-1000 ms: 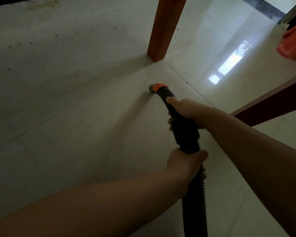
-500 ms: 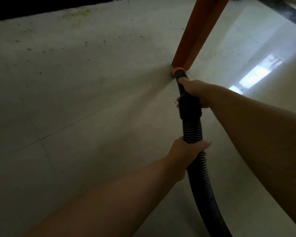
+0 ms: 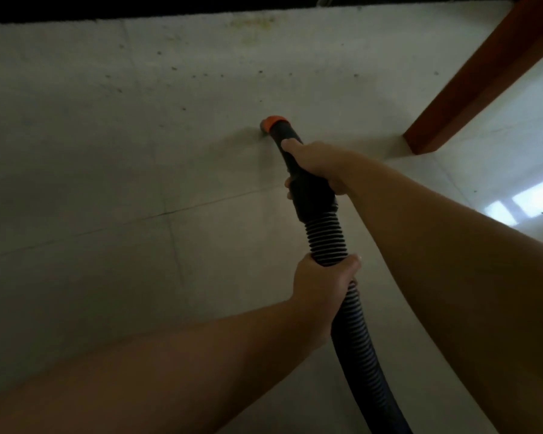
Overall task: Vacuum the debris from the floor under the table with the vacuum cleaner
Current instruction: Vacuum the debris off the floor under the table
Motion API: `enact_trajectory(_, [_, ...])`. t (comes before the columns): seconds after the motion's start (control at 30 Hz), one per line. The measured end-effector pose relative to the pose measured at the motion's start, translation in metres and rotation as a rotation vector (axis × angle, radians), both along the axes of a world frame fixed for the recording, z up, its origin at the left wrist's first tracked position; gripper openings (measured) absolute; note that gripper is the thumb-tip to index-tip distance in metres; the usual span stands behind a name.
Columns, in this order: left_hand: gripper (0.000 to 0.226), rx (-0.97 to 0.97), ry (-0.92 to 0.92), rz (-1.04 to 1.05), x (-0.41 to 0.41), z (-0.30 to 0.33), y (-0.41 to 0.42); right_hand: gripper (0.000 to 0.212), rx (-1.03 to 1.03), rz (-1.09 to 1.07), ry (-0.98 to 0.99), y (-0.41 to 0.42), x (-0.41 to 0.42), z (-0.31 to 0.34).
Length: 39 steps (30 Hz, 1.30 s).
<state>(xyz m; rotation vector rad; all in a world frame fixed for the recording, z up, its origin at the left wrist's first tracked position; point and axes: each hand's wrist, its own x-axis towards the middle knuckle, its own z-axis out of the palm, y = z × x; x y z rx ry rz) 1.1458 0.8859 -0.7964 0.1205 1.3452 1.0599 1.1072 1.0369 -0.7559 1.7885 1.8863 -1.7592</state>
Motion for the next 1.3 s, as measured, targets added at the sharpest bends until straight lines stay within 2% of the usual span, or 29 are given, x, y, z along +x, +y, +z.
enact_trajectory(0.2, [0.029,-0.016,0.007,0.101,-0.033,0.005,-0.031,0.050,-0.068,0.101,0.025,-0.034,-0.051,0.002])
enact_trajectory(0.4, [0.008,-0.045,0.036,0.156,-0.069,0.008,-0.057,0.051,-0.123,0.175,0.055,-0.064,-0.093,-0.002])
enact_trajectory(0.53, [0.007,-0.017,0.012,0.120,-0.091,0.004,-0.049,0.056,-0.030,0.066,0.077,-0.048,-0.102,-0.013])
enact_trajectory(0.73, [0.014,0.011,-0.061,-0.089,-0.100,0.005,-0.002,0.061,0.113,-0.229,0.031,0.014,-0.063,-0.025])
enact_trajectory(0.87, [0.015,0.007,-0.096,-0.083,-0.106,0.002,0.017,0.062,0.124,-0.254,0.013,0.031,-0.068,-0.025])
enact_trajectory(1.13, [0.011,-0.012,0.007,0.177,-0.128,0.000,-0.020,0.047,-0.015,-0.002,0.098,-0.024,-0.140,-0.013])
enact_trajectory(1.3, [0.011,0.014,0.046,0.314,-0.134,0.000,-0.054,0.050,-0.101,0.205,0.091,-0.070,-0.173,-0.008])
